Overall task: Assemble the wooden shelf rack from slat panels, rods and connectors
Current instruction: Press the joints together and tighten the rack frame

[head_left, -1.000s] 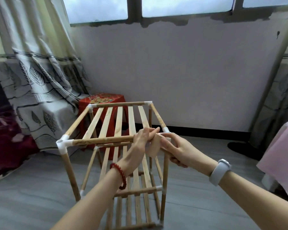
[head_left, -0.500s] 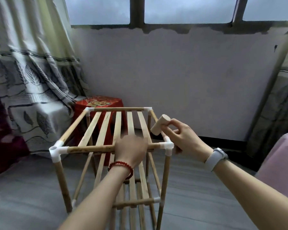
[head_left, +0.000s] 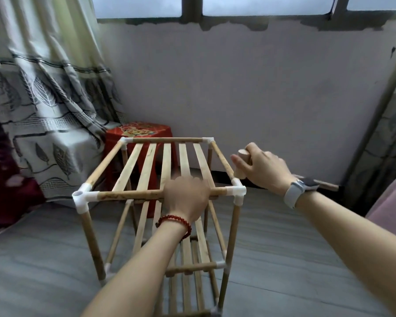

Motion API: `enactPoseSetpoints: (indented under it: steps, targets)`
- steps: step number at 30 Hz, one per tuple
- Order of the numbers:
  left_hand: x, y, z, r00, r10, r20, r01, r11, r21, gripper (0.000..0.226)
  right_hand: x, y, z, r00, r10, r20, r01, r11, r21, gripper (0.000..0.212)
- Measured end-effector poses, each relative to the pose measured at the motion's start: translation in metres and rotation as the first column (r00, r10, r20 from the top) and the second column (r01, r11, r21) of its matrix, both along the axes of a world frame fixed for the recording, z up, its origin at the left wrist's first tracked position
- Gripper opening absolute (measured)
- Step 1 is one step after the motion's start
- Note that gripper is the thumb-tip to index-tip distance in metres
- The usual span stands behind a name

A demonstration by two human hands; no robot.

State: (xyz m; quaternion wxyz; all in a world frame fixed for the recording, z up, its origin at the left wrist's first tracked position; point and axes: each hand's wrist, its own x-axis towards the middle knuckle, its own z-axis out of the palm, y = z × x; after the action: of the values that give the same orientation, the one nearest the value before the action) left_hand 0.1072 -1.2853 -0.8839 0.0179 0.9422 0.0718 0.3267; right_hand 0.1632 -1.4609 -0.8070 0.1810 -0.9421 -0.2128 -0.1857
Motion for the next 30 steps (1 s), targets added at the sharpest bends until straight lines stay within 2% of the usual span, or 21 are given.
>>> enactPoseSetpoints:
  steps: [2,5,6,7,9,11,12,13,14,15,16,18,19,20,21,22,24,25,26,28,30]
  targets:
    - [-0.002,-0.001,-0.006,0.991,-0.033,0.130,0.038,0.999,-0.030,0.054,0.003,0.000,0.020,0.995,-0.035,0.090,0.036,0.999,-0.008,0.033]
    - [-0.006,-0.005,-0.027,0.961,-0.028,0.276,0.033,0.999,-0.014,0.040,0.000,-0.005,0.028,0.939,-0.093,0.332,-0.043,0.924,0.381,0.028]
    - [-0.007,-0.005,-0.034,0.957,-0.029,0.288,0.026,1.000,0.017,0.037,-0.006,-0.006,0.018,0.929,-0.105,0.356,-0.050,0.915,0.401,0.027]
    - [-0.006,-0.004,-0.040,0.957,-0.034,0.290,0.021,0.999,0.048,0.035,-0.014,-0.004,0.001,0.946,-0.083,0.313,-0.025,0.945,0.327,0.025]
    - [-0.005,0.001,-0.044,0.955,-0.045,0.293,0.020,0.996,0.090,0.034,-0.026,0.002,-0.030,0.988,0.045,0.146,-0.046,0.999,0.003,0.025]
    - [-0.006,0.002,-0.043,0.950,-0.042,0.310,0.010,0.995,0.104,0.034,-0.018,0.006,-0.016,0.964,0.160,0.212,-0.138,0.984,-0.116,0.028]
    - [-0.006,0.001,-0.042,0.949,-0.042,0.314,0.009,0.994,0.107,0.034,-0.011,0.006,-0.002,0.953,0.147,0.264,-0.135,0.989,-0.063,0.029]
    - [-0.006,0.001,-0.042,0.947,-0.048,0.316,0.014,0.994,0.109,0.034,-0.004,0.005,0.014,0.948,0.083,0.307,-0.119,0.988,0.102,0.030]
    - [-0.007,0.000,-0.043,0.946,-0.052,0.319,0.018,0.994,0.108,0.034,-0.001,0.005,0.023,0.948,0.001,0.317,-0.109,0.940,0.324,0.029]
    - [-0.008,0.000,-0.044,0.947,-0.055,0.318,0.023,0.994,0.105,0.034,-0.002,0.003,0.020,0.958,-0.059,0.282,-0.081,0.885,0.459,0.026]
    - [-0.009,0.001,-0.044,0.947,-0.058,0.317,0.026,0.994,0.104,0.034,-0.005,0.002,0.005,0.967,-0.086,0.239,-0.039,0.879,0.475,0.023]
    - [-0.008,0.002,-0.042,0.950,-0.057,0.306,0.026,0.994,0.105,0.035,-0.016,0.003,-0.030,0.993,-0.046,0.106,0.029,0.988,0.151,0.022]
    - [-0.009,0.001,-0.041,0.953,-0.059,0.296,0.028,0.994,0.106,0.035,-0.014,-0.002,-0.032,0.997,-0.016,0.075,0.018,1.000,-0.025,0.024]
    - [-0.010,0.000,-0.041,0.953,-0.057,0.297,0.026,0.994,0.105,0.035,-0.008,-0.004,-0.020,0.996,-0.002,0.087,0.009,0.996,-0.084,0.026]
    - [-0.011,0.000,-0.042,0.953,-0.058,0.298,0.028,0.994,0.106,0.035,0.000,-0.006,-0.003,0.993,-0.014,0.115,0.020,0.998,-0.052,0.027]
    - [-0.010,0.000,-0.043,0.952,-0.066,0.299,0.035,0.994,0.108,0.035,0.005,-0.009,0.013,0.985,-0.020,0.174,0.005,0.996,0.088,0.028]
    - [-0.011,0.000,-0.047,0.953,-0.068,0.296,0.039,0.994,0.100,0.035,0.006,-0.007,0.024,0.961,-0.058,0.272,-0.083,0.873,0.480,0.028]
    - [-0.011,0.000,-0.047,0.954,-0.064,0.294,0.038,0.995,0.094,0.035,0.001,-0.002,0.014,0.961,-0.055,0.271,-0.096,0.853,0.513,0.027]
    - [-0.010,0.000,-0.045,0.956,-0.062,0.287,0.038,0.995,0.089,0.036,-0.007,0.004,-0.004,0.978,-0.036,0.206,-0.055,0.906,0.420,0.025]
    - [-0.011,-0.001,-0.042,0.961,-0.070,0.267,0.045,0.994,0.098,0.037,-0.017,0.013,-0.036,1.000,0.000,0.027,-0.003,0.995,0.097,0.025]
    - [-0.014,-0.001,-0.041,0.960,-0.084,0.267,0.059,0.993,0.100,0.038,-0.010,0.017,-0.031,0.999,0.011,0.049,-0.008,0.999,-0.048,0.026]
